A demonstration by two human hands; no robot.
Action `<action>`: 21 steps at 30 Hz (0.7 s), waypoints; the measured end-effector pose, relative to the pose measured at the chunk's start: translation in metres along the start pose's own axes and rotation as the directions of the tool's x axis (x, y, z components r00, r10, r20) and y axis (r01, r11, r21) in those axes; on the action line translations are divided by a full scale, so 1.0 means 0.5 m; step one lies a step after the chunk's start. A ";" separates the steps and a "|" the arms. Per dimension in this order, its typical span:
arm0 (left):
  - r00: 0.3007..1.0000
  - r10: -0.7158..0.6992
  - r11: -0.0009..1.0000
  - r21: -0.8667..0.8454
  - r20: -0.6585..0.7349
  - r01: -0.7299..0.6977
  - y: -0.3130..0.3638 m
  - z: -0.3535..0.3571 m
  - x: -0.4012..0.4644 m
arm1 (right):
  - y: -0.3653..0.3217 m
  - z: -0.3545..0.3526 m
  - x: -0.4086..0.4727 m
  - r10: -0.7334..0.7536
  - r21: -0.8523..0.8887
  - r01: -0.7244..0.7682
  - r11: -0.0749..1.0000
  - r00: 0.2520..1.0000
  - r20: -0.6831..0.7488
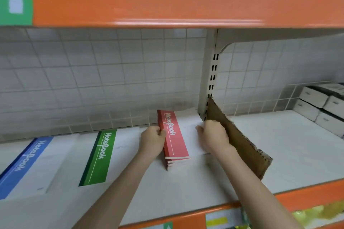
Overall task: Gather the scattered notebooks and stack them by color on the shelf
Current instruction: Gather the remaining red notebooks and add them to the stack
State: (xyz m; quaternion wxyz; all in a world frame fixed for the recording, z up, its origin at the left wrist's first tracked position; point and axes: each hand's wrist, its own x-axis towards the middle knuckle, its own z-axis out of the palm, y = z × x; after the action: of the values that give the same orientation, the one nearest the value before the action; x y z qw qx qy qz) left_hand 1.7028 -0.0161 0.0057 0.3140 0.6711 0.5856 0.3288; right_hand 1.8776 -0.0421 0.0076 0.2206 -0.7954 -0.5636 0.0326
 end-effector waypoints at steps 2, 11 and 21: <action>1.000 0.014 1.000 0.024 -0.014 -0.014 -0.002 0.006 0.004 | 0.004 0.002 0.004 0.000 -0.009 0.000 1.000 1.000 0.001; 0.995 0.073 0.985 0.161 -0.066 -0.061 -0.016 0.032 0.015 | 0.008 0.013 -0.001 -0.015 -0.093 0.017 0.996 1.000 0.017; 0.997 0.061 0.967 0.251 -0.049 -0.046 -0.029 0.039 0.024 | -0.006 0.024 -0.003 0.031 -0.111 -0.027 0.993 0.999 0.028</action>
State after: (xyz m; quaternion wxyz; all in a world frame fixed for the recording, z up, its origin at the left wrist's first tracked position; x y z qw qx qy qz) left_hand 1.7111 -0.0031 -0.0167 0.2012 0.7113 0.6126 0.2797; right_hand 1.8705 -0.0387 -0.0024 0.1674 -0.8139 -0.5561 0.0162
